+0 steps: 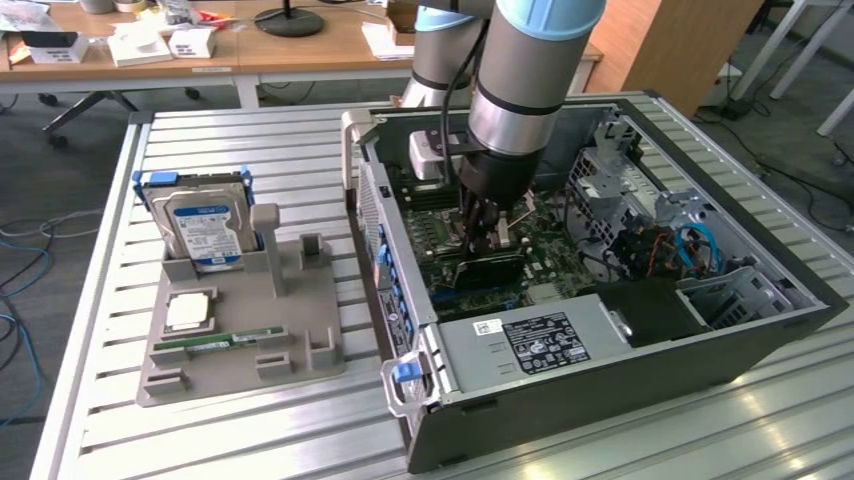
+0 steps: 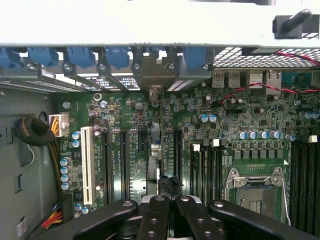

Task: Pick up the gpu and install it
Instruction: 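Press down on the gpu until it lock into place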

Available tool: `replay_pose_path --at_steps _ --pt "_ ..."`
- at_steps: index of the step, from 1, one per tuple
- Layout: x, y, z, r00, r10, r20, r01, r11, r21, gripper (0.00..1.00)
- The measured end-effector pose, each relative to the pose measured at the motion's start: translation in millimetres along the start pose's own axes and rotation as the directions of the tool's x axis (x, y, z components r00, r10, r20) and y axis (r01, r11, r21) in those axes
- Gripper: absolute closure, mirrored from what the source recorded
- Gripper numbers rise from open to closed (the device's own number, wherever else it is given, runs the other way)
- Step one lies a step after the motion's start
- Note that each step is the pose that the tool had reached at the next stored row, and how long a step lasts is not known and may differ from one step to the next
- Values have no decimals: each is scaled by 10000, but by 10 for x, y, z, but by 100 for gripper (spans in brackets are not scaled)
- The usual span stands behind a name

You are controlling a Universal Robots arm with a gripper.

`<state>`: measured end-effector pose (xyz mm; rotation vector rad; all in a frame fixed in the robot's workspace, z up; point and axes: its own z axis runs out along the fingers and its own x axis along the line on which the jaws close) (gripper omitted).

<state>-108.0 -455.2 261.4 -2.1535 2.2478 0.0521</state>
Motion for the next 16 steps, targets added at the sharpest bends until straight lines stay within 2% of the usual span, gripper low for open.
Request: replay_pose_path --at_steps 16 --pt "0 1 9 10000 1 3 -1 10000 1 89"
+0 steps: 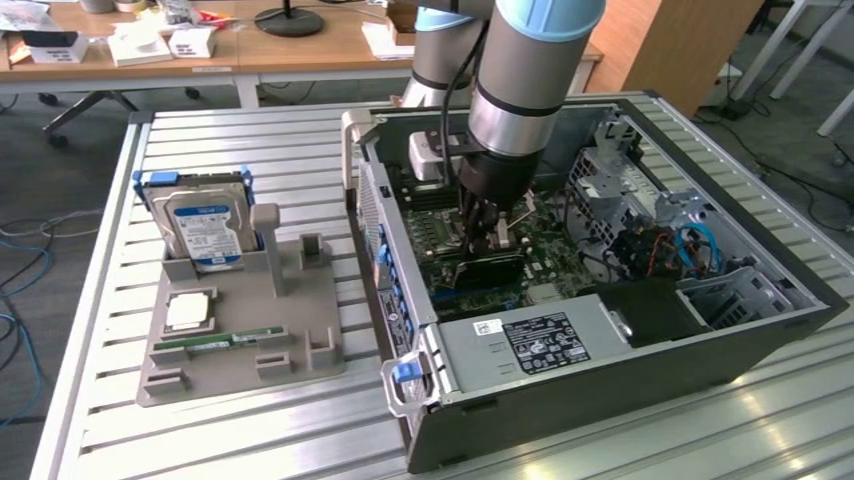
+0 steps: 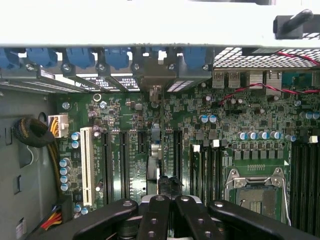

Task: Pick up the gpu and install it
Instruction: 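Press down on the gpu until it lock into place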

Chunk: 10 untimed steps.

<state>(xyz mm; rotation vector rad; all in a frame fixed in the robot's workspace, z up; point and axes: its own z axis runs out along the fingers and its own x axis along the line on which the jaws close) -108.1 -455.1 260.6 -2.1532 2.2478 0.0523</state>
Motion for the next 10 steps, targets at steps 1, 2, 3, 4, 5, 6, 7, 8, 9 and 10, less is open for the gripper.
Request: replay_pose_path --at_steps 1,2,3,4,5,6,7,8,9,10 --pt "0 0 0 10000 -1 0 1 10000 0 89" --pt "0 0 0 10000 -1 0 1 10000 0 89" --pt "0 0 0 10000 -1 -1 1 10000 1 89" --pt "1 0 1 10000 -1 -4 1 10000 -1 89" --pt "1 0 4 10000 -1 -6 1 10000 -2 89" --pt "1 0 5 10000 -1 -8 1 10000 -3 89" --pt "1 0 5 10000 -2 -8 2 10000 -3 89" --pt "1 0 7 10000 -2 -6 2 10000 -2 89" --pt "1 0 8 10000 -1 -3 1 10000 -1 89" --pt "1 0 8 10000 -1 -2 1 10000 -1 89"
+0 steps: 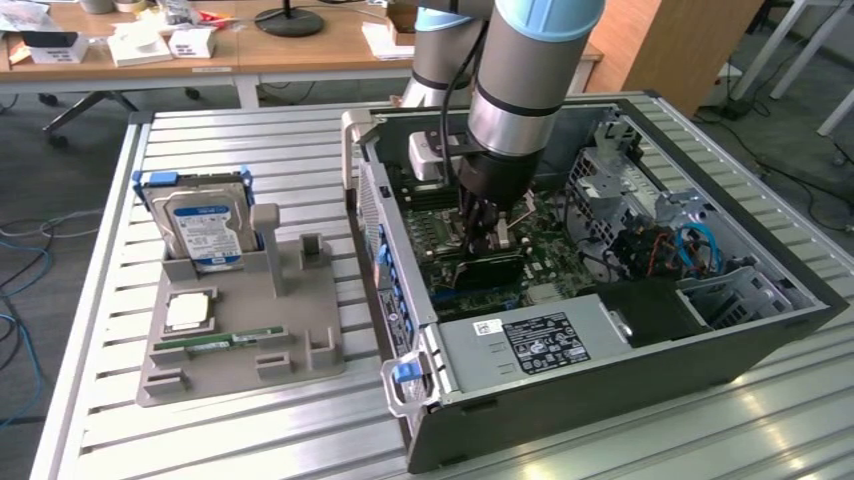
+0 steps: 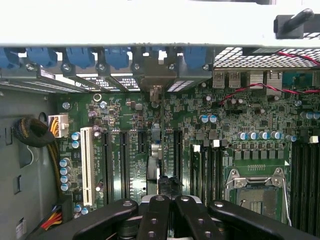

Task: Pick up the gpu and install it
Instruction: 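Press down on the gpu until it lock into place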

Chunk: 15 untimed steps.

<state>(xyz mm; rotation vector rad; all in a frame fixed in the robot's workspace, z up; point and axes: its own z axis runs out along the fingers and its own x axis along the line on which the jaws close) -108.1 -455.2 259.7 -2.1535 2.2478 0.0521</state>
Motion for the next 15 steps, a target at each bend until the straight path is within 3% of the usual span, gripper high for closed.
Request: replay_pose_path --at_steps 10,12,15 --pt "-1 0 -2 10000 0 4 0 10000 1 89" --pt "-4 -2 -22 10000 0 28 0 10000 20 89" --pt "-5 0 -97 10000 0 -1 0 10000 2 89"
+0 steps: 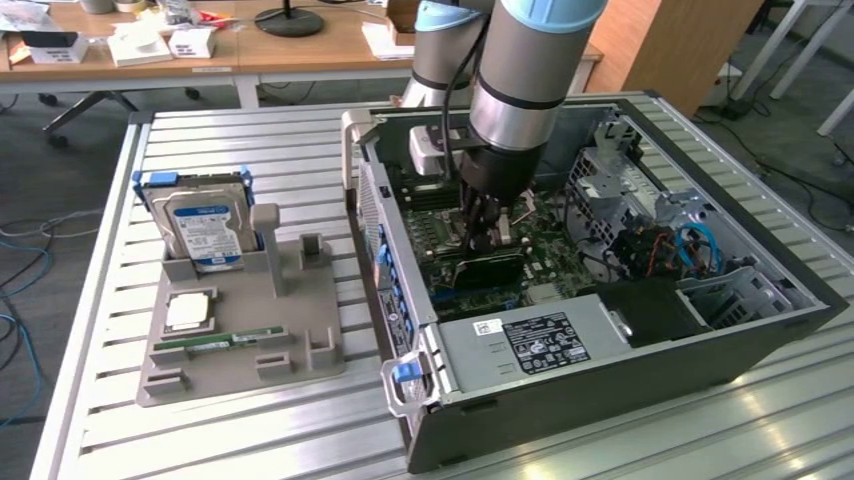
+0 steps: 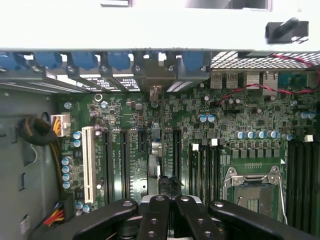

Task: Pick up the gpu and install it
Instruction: 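Press down on the gpu until it lock into place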

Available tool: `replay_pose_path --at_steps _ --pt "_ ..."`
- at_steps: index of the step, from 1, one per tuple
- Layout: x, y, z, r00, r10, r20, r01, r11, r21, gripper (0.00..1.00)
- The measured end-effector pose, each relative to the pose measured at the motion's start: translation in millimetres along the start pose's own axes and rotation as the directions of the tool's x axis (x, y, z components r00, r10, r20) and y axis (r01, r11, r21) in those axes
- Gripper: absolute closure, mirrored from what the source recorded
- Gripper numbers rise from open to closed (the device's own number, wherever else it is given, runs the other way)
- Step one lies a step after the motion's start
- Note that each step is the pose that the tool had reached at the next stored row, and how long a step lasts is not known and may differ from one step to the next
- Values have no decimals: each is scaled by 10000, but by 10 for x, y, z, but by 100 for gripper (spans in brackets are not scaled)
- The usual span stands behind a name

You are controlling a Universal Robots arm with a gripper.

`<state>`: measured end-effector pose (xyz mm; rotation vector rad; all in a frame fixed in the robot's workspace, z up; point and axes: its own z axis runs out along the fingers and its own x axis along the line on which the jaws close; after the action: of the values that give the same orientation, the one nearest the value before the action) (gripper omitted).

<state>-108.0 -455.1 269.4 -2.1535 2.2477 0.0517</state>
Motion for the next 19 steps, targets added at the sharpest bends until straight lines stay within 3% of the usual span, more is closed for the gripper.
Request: replay_pose_path --at_steps 19 --pt "-15 2 -359 10000 1 -70 -1 10000 1 89"
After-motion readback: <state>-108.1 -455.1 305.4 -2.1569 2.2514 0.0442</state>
